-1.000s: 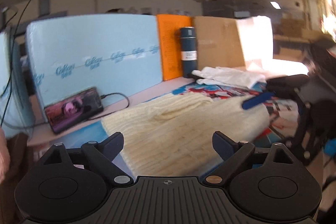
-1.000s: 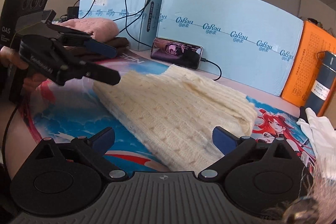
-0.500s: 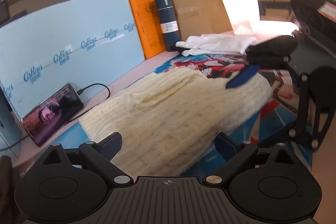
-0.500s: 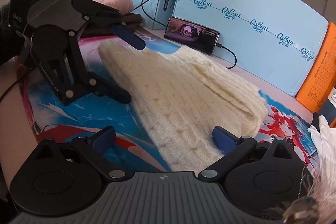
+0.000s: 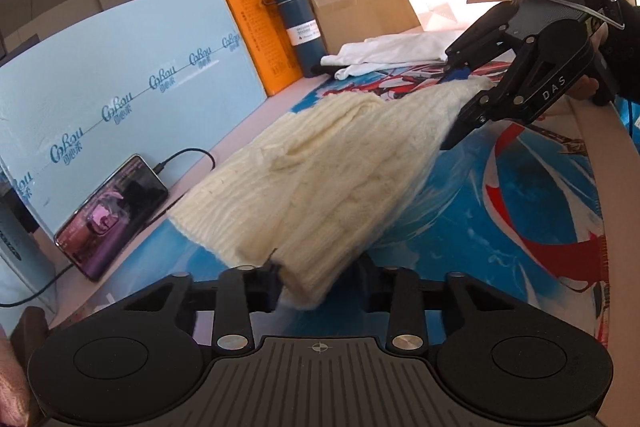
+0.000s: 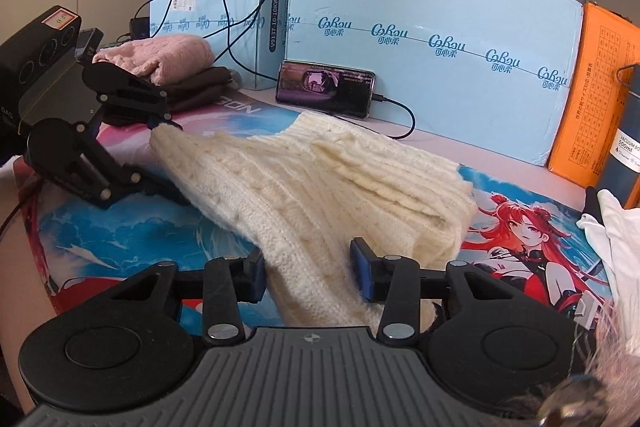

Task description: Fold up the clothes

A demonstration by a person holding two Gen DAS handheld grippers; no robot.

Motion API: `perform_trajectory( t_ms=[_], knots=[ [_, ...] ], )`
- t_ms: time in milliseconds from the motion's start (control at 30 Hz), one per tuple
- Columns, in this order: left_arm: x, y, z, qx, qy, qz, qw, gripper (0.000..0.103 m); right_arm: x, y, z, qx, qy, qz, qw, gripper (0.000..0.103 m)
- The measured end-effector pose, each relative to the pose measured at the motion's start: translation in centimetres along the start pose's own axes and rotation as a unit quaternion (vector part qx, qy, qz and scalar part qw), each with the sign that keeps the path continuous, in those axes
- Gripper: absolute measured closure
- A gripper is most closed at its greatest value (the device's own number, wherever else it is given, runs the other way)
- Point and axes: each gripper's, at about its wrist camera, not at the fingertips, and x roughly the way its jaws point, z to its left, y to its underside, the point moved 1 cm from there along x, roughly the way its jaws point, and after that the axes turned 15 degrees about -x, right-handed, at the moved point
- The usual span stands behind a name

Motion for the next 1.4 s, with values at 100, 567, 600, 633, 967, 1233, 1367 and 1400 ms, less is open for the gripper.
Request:
perform_trajectory(
  t_ms=[100, 567, 600, 633, 967, 1233, 1367, 1400],
  knots=[
    [-1.8, 0.4, -0.3, -0.004, 0.031, 0.0, 0.9995, 0.081, -1.4, -0.3, 1.0, -0.007, -0.009, 0.0, 1.0, 0.068],
    [-2.0, -1.5, 4.6, -0.308, 0.106, -0.098, 0.9404, 0.081, -3.6, -2.7, -3.2, 0.112, 0.017, -0.109, 0.988, 0.066],
    [-1.4, -1.4, 5.1, -0.327, 0.096, -0.098, 0.9352, 0.081, -3.3, -2.8, -3.6, 0.123, 0.033, -0.113, 0.985, 0.062],
    [-0.9, -1.3, 5.3, -0.34, 0.085, -0.095, 0.9318, 0.081, -3.0, -2.8, -3.9, 0.135, 0.05, -0.116, 0.983, 0.05],
    [1.0, 0.7, 6.8, -0.463, 0.006, -0.071, 0.8836, 0.086, -5.8, -2.3, -4.1, 0.218, 0.085, -0.199, 0.952, 0.024],
    [0.7, 1.1, 6.8, -0.475, -0.012, -0.076, 0.8764, 0.086, -2.4, 0.3, -2.1, 0.263, 0.192, -0.103, 0.94, 0.023],
    [0.6, 0.8, 6.5, -0.463, -0.004, -0.084, 0.8823, 0.085, -1.4, 1.5, -3.3, 0.31, 0.173, -0.092, 0.93, 0.051],
    [0.5, 0.6, 6.2, -0.455, -0.003, -0.09, 0.8859, 0.083, -1.1, 1.8, -3.7, 0.322, 0.164, -0.09, 0.928, 0.064]
  ],
)
